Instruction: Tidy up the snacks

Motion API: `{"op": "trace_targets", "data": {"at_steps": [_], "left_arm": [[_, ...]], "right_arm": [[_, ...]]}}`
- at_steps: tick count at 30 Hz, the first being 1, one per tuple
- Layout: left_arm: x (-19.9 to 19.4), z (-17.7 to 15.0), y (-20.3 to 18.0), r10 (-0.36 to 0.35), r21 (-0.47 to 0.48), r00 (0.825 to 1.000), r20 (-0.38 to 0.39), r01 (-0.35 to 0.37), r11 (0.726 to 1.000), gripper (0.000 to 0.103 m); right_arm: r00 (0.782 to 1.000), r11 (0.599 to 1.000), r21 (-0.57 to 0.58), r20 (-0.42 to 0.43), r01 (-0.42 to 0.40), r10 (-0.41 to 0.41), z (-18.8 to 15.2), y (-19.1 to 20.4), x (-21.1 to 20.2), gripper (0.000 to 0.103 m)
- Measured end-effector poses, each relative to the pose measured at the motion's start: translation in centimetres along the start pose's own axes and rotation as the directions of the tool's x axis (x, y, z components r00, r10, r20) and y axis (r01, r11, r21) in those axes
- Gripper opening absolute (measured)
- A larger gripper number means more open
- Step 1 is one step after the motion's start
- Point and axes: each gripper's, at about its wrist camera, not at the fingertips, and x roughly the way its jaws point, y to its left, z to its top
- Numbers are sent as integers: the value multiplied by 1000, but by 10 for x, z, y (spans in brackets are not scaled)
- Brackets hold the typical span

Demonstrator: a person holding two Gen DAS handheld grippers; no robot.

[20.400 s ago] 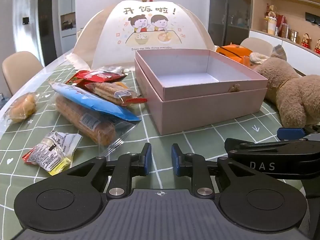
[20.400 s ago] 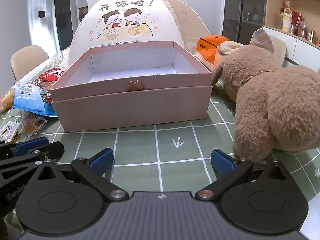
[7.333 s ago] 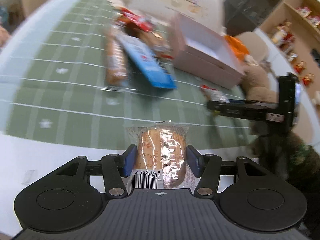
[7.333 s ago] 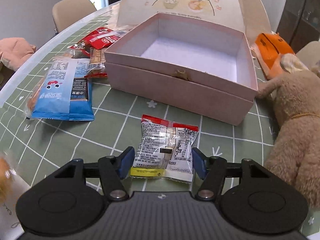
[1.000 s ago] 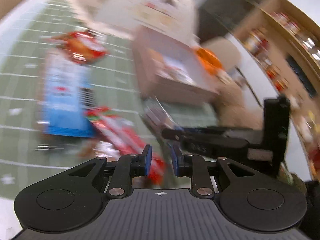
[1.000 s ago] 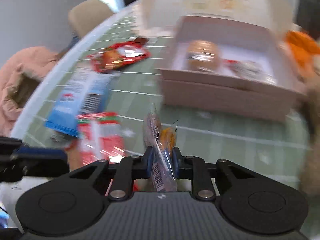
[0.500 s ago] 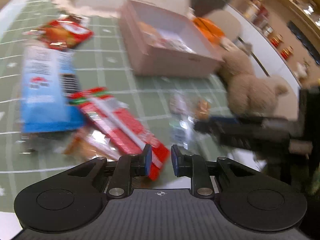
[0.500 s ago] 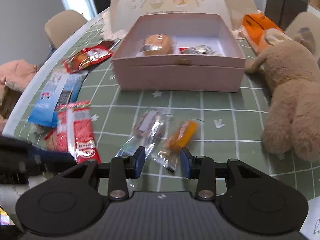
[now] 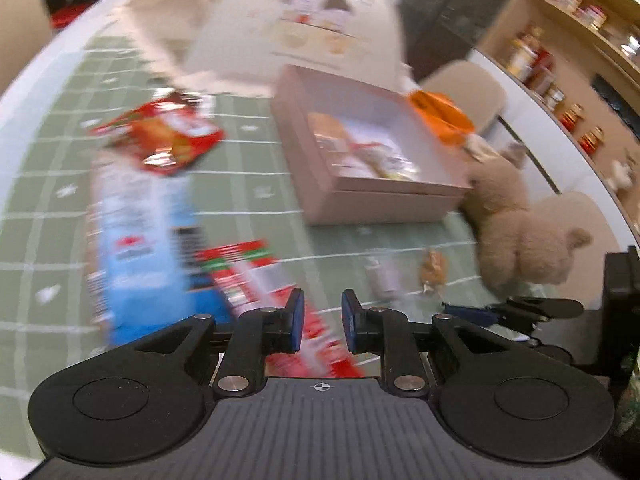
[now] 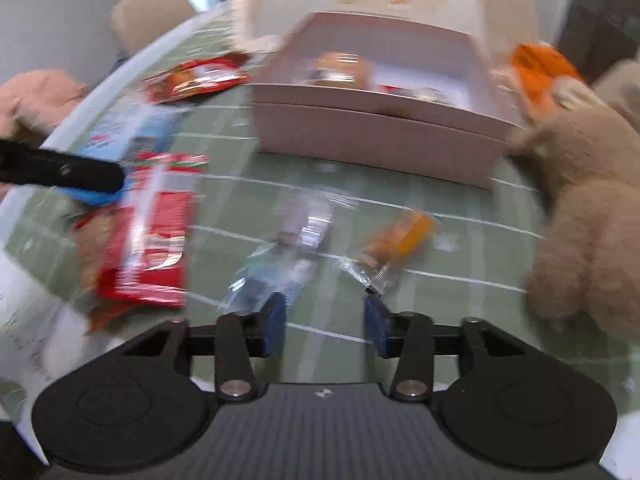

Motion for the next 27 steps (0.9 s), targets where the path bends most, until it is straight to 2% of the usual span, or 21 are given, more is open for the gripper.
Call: {"op": "trace_targets", "data": {"at_steps": [4,9,11,13,16,19,20,23,25,27], "left_arm": [[40,1,-42,-27,100,999,-37,30,995,26],[82,0,-78,57,147,997,-56,-48,988,29],[93,-3,-89,78,201,995,-63,-64,977,29],[97,-8,-100,117,284,992,-41,-101,954,30],[102,-16,-114,188,410,982,-6,-169,896,31],[104,-19,-119,219,465,976,8,-197,863,34],[105,-20,-121,220,477,976,3,-195,857,40],[107,-19,-122,187,467,982,-35,-149,871,56],[106,-16,-119,163,435,985,-54,-123,892,56],[106,-14,-114,198,414,979,-42,-163,895,55]], "right_arm": [[998,995,80,-17,62,-61,-9,-25,-1,51],[997,991,108,-16,74,-73,-25,-32,-11,53],[997,991,110,-5,81,-80,-31,-33,-11,57],[996,991,102,12,87,-88,-34,-33,-11,61],[994,990,96,39,100,-105,-39,-31,-11,69],[992,990,99,63,104,-110,-44,-30,-12,76],[991,990,98,68,105,-112,-45,-30,-11,80],[990,986,123,73,108,-118,-48,-35,-9,89],[991,988,117,74,102,-111,-48,-38,-8,91],[991,988,117,74,98,-107,-48,-39,-7,94]]}}
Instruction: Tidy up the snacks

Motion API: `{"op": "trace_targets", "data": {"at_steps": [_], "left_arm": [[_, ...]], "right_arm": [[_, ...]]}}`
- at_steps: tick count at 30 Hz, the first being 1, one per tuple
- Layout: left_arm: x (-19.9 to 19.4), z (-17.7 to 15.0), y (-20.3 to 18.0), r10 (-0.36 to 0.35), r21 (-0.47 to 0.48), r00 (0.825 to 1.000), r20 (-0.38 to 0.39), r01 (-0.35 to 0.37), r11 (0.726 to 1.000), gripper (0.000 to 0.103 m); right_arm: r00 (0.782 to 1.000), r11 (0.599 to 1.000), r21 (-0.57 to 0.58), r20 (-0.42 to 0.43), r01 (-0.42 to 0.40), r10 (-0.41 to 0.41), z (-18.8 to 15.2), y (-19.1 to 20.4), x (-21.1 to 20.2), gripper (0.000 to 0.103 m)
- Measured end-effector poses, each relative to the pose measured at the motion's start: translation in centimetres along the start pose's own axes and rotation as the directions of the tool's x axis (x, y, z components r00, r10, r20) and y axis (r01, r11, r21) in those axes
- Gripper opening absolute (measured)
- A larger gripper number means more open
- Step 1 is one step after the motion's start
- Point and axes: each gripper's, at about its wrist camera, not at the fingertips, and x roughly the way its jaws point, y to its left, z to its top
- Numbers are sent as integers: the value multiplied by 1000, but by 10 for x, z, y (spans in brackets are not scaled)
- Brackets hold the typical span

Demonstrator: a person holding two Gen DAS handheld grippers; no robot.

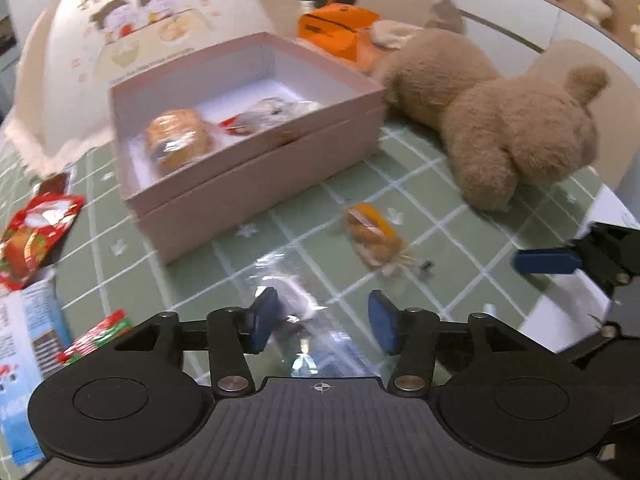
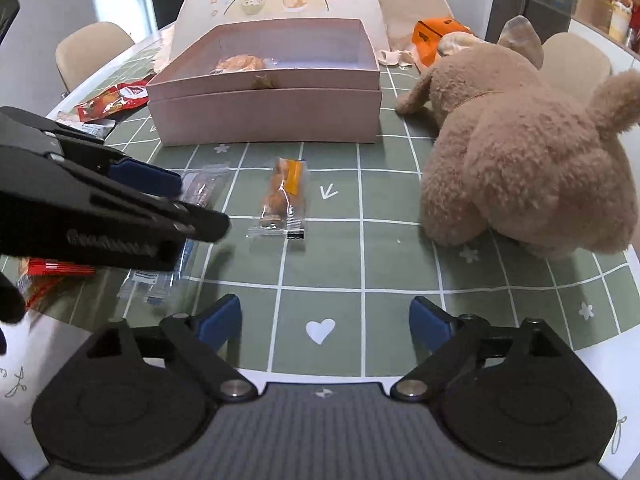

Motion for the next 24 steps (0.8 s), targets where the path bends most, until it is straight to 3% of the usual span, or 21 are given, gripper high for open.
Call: {"op": "trace_targets", "data": {"at_steps": [3,9,10,12,14,16,18,21,24], "left_arm": [[9,0,13,51,-66,998,-34,-53,996,54],[13,6,30,-21,-185,1000,-17,18,983,51],[13,7,31,-36,-197,999,-15,33,980,42],[9,4,38,-92,-245,996,-12,86,966,43],[7,-3,46,-163,-314,987,-8,152,937,42],[1,-12,50,-194,-352,981,-15,177,919,42],[-8,-22,50,-197,-357,980,-25,175,918,42],[-21,-35,47,-225,-358,974,-34,199,912,42],[-38,-43,44,-256,-354,966,-35,228,907,42]], "right_arm": [[1000,1000,7,-1,3,-3,-2,1,0,101],[999,999,30,-38,19,-18,-6,3,-3,103],[998,1000,7,-56,3,-3,-3,3,-3,103],[993,998,-50,-107,-45,39,8,3,-1,95],[993,997,-55,-102,-59,53,22,2,-3,81],[996,997,-48,-72,-61,58,38,1,-6,81],[996,996,-43,-56,-77,74,53,3,-4,78],[993,995,-29,-64,-98,96,71,9,11,66],[990,996,-18,-107,-89,87,81,15,34,45]]}}
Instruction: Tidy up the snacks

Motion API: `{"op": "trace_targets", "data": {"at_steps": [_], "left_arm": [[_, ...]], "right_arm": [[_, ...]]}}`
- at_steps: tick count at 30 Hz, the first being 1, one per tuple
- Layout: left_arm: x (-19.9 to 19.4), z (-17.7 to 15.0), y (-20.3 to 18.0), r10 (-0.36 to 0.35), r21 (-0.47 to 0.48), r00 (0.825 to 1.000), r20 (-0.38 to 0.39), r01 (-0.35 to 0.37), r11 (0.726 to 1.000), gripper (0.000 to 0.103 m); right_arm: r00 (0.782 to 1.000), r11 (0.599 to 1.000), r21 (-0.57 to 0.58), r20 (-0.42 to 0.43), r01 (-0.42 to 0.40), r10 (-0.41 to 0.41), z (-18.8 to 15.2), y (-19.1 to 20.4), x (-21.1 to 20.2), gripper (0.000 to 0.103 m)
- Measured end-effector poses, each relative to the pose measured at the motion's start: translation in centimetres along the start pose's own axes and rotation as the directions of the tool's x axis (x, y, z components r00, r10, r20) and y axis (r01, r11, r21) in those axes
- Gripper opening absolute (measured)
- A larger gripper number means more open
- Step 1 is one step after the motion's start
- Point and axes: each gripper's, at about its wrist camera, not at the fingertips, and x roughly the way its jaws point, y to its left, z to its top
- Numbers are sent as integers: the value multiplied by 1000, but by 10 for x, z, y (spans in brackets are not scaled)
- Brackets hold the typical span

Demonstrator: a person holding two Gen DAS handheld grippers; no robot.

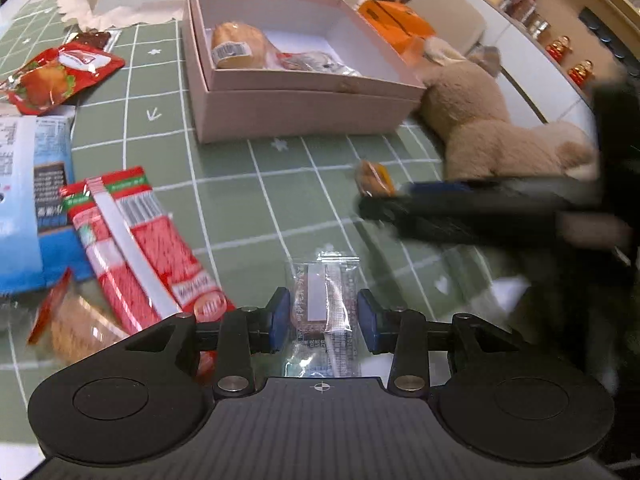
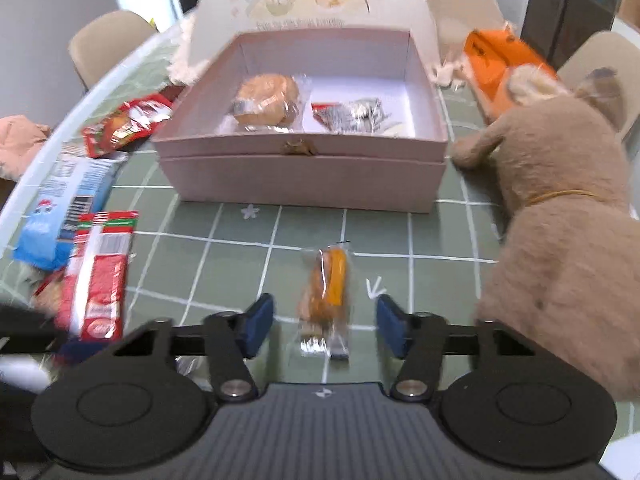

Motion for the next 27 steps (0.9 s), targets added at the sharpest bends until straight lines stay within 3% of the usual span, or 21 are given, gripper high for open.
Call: {"op": "trace_targets", "data": {"at_steps": [2,6,9,12,16,17,21,27], "left_arm": [[-13,-1,-3,-15,8,1000,13,15,1000,42],[-46,12,-11,-66,37,994,88,63,997,42],[-77,36,-16,-96,63,974,206,85,994,42],[-102,72,-17,-127,66,926,357,110,992,42],[-104,131,-11,-102,25,843,528,104,994,43],[-98,144,-7,-111,4,836,537,129,992,43],[-58,184,9,-149,-90,873,464,214,973,43],[-55,176,25,-89,-135,860,502,180,974,43]], "right_arm": [[1000,1000,-20,-7,21,-21,6,3,7,24],[1000,998,-54,-19,-25,24,7,10,-15,20],[999,998,-54,24,-45,46,8,6,-52,20],[994,998,-25,93,-56,59,16,-3,-90,20],[982,997,33,177,-69,62,30,-14,-127,20],[979,997,37,194,-69,61,31,-14,-133,20],[971,998,35,234,-53,43,32,-11,-143,20],[973,995,90,229,-33,12,39,-26,-139,20]]}}
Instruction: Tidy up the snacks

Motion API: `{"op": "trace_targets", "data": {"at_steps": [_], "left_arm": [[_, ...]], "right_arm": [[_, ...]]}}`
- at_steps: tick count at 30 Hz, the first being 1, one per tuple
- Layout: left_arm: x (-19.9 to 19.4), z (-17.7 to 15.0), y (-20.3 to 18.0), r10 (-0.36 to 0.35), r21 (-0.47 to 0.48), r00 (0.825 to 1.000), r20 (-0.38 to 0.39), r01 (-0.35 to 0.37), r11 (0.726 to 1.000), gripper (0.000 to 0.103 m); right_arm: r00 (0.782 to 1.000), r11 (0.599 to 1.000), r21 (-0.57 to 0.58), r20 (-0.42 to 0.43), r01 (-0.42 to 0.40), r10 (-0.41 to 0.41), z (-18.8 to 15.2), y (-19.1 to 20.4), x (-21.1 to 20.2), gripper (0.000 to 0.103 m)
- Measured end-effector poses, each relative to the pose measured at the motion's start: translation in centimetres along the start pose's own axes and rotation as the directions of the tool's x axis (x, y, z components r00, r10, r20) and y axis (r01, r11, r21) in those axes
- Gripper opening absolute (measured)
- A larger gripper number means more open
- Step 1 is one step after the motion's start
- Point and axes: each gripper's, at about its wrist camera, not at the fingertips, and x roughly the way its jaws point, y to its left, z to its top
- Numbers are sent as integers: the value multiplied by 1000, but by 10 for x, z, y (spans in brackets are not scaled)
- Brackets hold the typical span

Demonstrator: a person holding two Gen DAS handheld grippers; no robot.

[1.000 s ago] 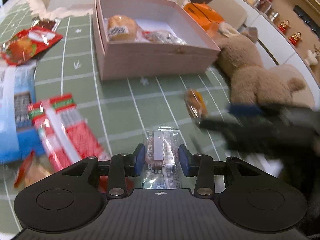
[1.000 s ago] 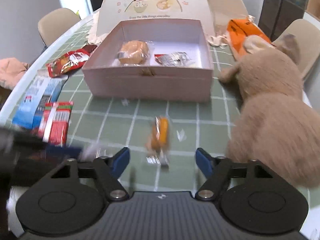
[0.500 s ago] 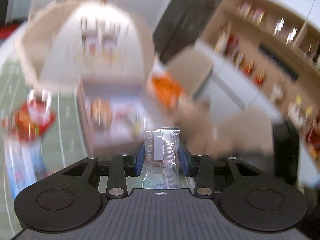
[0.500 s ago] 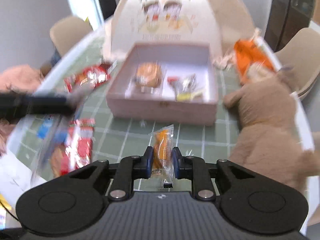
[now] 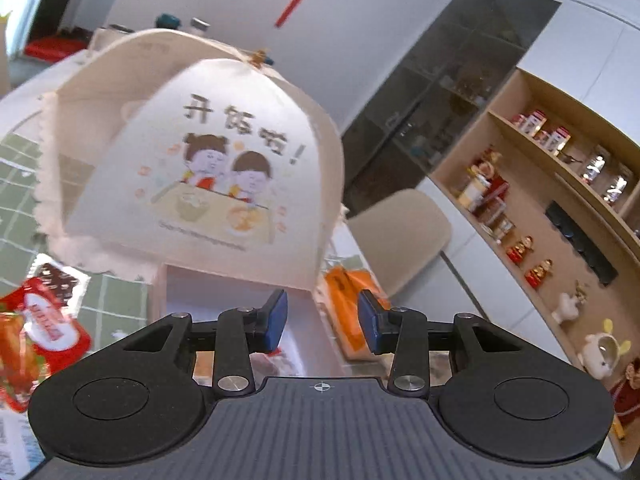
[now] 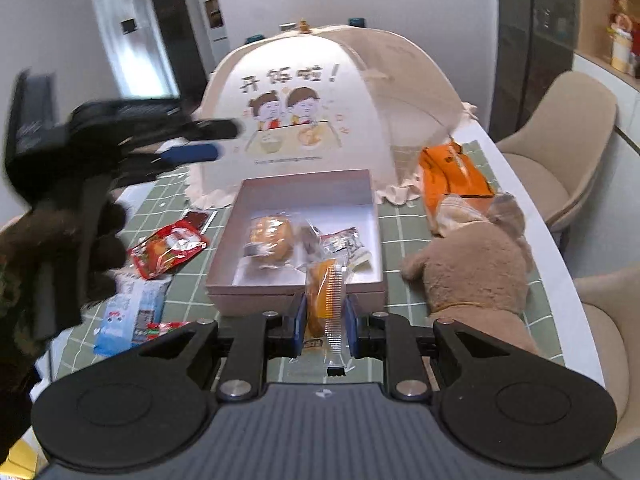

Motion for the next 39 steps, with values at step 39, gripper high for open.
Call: {"op": "trace_targets", "data": {"at_steps": [39], "left_arm": [[-175,-149,134,214,-198,956,-200,-253,947,43]], "right_arm": [[976,973,-222,-218,-64,14,115,253,364,56]]}}
